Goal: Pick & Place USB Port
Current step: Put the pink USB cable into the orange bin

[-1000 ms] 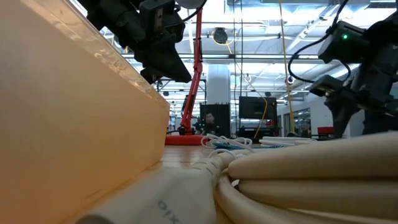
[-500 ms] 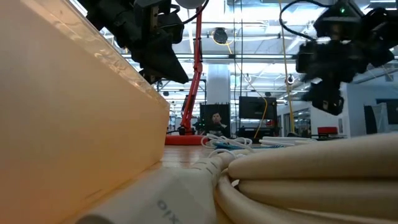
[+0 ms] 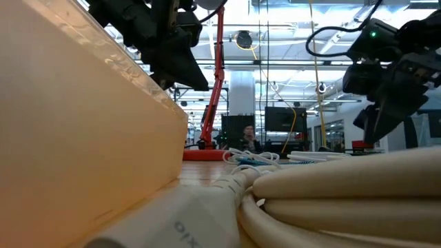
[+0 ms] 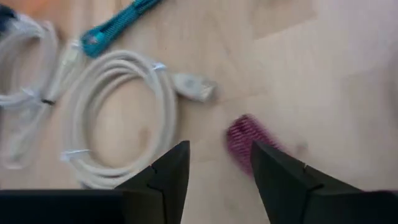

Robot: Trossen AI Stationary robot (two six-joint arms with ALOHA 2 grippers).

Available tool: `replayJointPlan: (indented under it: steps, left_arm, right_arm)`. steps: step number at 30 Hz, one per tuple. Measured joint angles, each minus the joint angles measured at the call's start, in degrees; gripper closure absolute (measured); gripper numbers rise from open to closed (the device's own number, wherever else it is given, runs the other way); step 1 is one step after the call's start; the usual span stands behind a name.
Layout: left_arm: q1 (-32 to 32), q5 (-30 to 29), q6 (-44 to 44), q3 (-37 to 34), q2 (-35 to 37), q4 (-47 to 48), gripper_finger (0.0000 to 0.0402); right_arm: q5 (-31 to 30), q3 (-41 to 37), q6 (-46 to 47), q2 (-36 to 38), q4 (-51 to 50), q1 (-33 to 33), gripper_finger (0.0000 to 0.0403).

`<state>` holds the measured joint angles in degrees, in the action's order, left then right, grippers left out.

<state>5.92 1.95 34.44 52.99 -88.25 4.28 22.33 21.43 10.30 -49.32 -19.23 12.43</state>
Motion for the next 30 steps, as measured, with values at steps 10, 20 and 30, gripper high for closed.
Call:
replayJointPlan:
  steps: [10, 20, 30]
  left_arm:
    - [1.57, -0.93, 3.84, 0.0, 0.0, -0.14, 0.0392]
    - [2.09, -1.75, 5.36, 0.0, 0.0, -0.72, 0.0392]
    - [2.07, -2.55, 5.81, 0.0, 0.0, -1.89, 0.0392]
  right_arm:
    - [-8.11, 2.35, -11.59, -3.48, -4.52, -0.73, 0.0235]
    - [-10.17, 4.93, -13.53, -18.33, -2.56, -7.53, 0.0219]
    - [-19.51, 6.39, -11.38, -26.05, -2.61, -8.99, 0.0352]
